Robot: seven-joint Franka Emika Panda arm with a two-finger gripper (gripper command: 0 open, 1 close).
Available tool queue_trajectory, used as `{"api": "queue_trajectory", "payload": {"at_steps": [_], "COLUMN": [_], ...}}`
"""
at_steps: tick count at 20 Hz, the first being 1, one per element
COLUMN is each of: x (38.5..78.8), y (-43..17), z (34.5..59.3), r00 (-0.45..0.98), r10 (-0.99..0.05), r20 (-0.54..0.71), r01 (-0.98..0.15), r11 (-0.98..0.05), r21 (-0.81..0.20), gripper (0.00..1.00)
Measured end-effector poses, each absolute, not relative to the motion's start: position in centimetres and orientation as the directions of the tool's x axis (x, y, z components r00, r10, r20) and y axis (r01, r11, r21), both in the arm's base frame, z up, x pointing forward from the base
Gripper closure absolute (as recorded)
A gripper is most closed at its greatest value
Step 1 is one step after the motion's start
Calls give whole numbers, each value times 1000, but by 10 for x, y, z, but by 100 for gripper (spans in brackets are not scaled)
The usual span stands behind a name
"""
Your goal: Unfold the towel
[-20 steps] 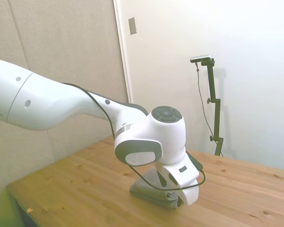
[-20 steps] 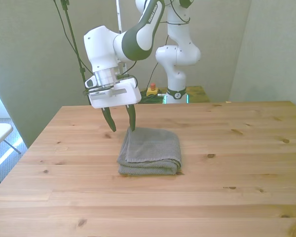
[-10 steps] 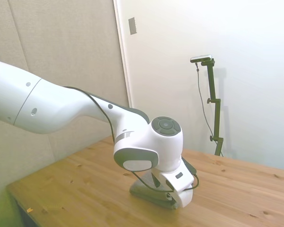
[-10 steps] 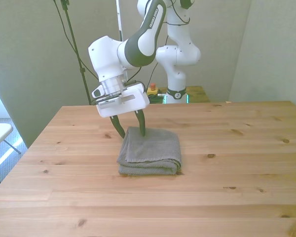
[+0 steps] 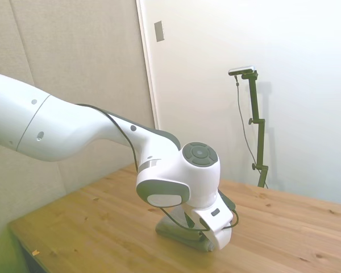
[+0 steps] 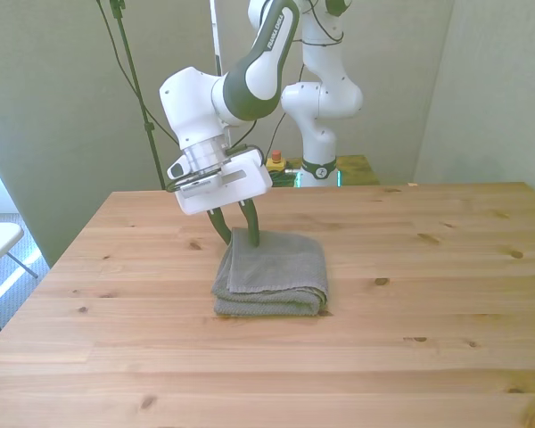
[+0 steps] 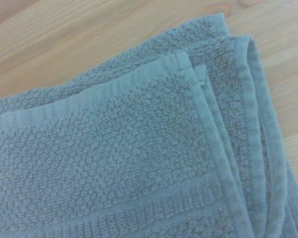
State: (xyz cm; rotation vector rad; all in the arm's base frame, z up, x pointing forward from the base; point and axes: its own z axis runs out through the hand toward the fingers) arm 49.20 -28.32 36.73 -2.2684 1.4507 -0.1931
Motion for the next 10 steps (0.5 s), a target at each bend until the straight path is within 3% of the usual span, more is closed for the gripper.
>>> {"api": "queue_trajectory", "payload": {"at_steps": [10], "x": [494], "y": [-277], "z": [385], "r00": [463], "r10": [-880], "r20": [-103], "r01": [-809], "r11": [-373], "r21": [-455], "gripper": [100]}}
